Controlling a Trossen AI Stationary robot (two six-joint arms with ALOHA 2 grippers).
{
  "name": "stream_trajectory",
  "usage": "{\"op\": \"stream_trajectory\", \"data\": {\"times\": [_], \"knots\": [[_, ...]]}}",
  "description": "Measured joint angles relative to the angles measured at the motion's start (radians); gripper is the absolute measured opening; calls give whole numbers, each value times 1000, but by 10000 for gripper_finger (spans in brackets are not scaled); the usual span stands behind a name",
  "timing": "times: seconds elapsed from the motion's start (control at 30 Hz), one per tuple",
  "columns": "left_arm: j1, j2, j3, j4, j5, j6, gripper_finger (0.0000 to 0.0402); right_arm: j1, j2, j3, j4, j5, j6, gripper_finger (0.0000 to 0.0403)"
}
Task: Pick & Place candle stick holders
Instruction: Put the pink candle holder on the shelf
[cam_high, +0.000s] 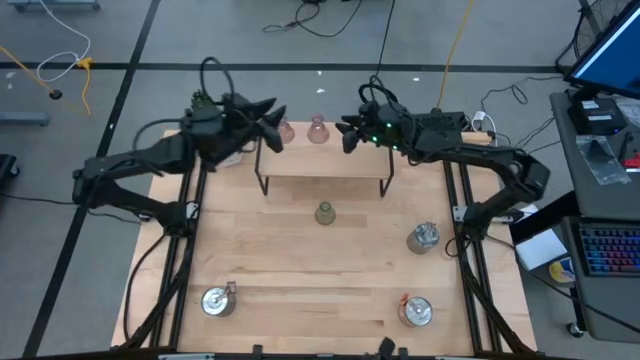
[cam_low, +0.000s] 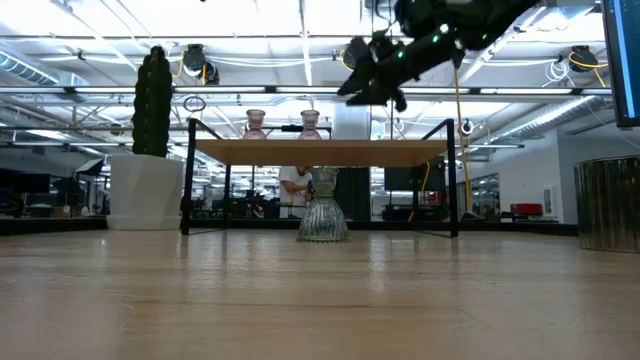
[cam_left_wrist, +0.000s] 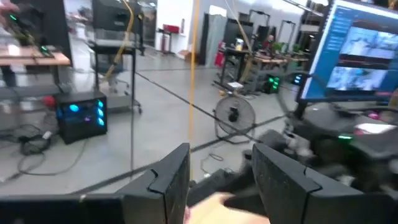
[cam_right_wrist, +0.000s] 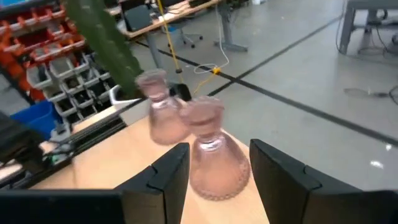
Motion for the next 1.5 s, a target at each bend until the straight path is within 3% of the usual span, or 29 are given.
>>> {"op": "stream_trajectory", "data": {"times": [0.17,0.5,0.6,1.03,1.5], "knots": [[-4,-69,0,-51,15,-19,170,-21,88,10,134,2,69,160],[-4,-112,0,-84,15,27,170,-20,262,212,78,10,75,160],[-4,-121,0,-123,15,31,170,-19,270,249,14,34,52,160],[-2,-162,0,-148,15,40,170,-26,258,248,18,35,93,160],[-2,-177,0,-149,15,59,170,-36,261,248,-68,138,69,160]]}}
